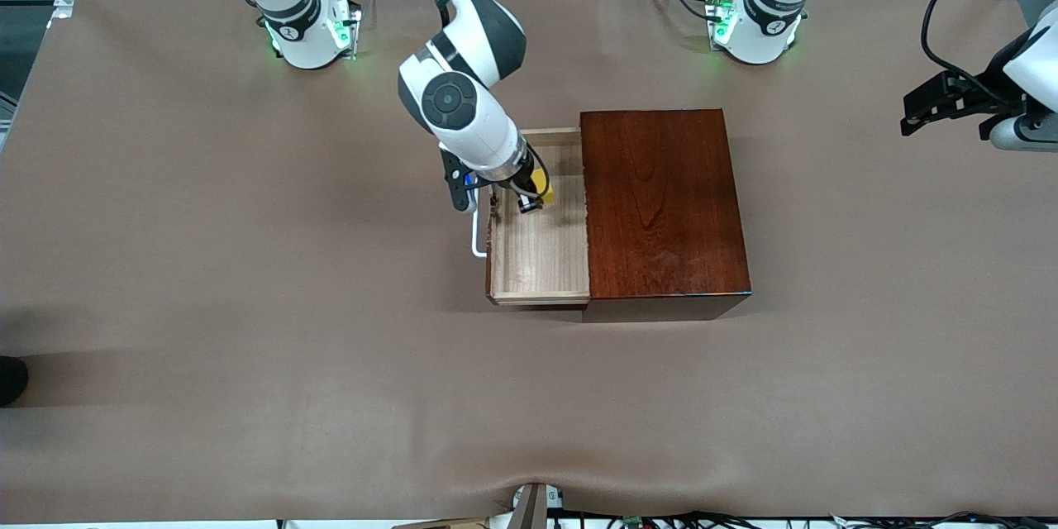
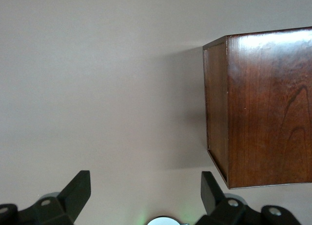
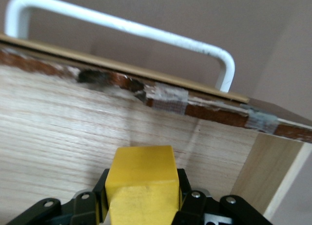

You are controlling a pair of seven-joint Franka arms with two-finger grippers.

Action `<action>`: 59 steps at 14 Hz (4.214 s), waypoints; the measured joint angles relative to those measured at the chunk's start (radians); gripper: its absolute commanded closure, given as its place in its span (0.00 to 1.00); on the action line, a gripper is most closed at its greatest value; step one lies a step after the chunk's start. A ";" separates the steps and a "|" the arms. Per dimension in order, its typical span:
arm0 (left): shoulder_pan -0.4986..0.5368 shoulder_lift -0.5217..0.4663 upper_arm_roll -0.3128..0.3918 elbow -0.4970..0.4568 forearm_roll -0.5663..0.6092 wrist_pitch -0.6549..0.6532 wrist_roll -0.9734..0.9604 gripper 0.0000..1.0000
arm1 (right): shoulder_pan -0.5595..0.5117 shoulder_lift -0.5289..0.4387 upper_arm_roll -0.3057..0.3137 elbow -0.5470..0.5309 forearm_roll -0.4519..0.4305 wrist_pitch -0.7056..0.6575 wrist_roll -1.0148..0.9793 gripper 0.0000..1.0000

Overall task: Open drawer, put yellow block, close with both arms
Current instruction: 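Lower the cube into the drawer and open the right gripper, then withdraw the right gripper while the left gripper reaches the drawer handle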

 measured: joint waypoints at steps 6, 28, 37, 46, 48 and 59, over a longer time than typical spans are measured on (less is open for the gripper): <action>0.000 0.000 0.000 0.000 0.000 0.000 0.000 0.00 | 0.027 0.038 -0.001 0.002 0.000 0.051 0.004 0.95; -0.124 0.112 -0.322 0.017 0.000 0.116 -0.498 0.00 | -0.169 0.029 -0.033 0.407 -0.013 -0.581 0.004 0.00; -0.520 0.521 -0.273 0.241 0.058 0.464 -1.219 0.00 | -0.303 -0.058 -0.035 0.460 -0.014 -0.653 -0.148 0.00; -0.896 0.773 0.020 0.417 0.059 0.721 -1.568 0.00 | -0.449 -0.123 -0.039 0.462 -0.017 -0.748 -0.446 0.00; -0.948 0.827 0.076 0.422 0.059 0.784 -1.619 0.00 | -0.484 -0.135 -0.039 0.462 -0.017 -0.767 -0.533 0.00; -1.007 0.927 0.128 0.441 0.059 0.856 -1.731 0.00 | -0.595 -0.159 -0.039 0.462 -0.060 -0.799 -0.814 0.00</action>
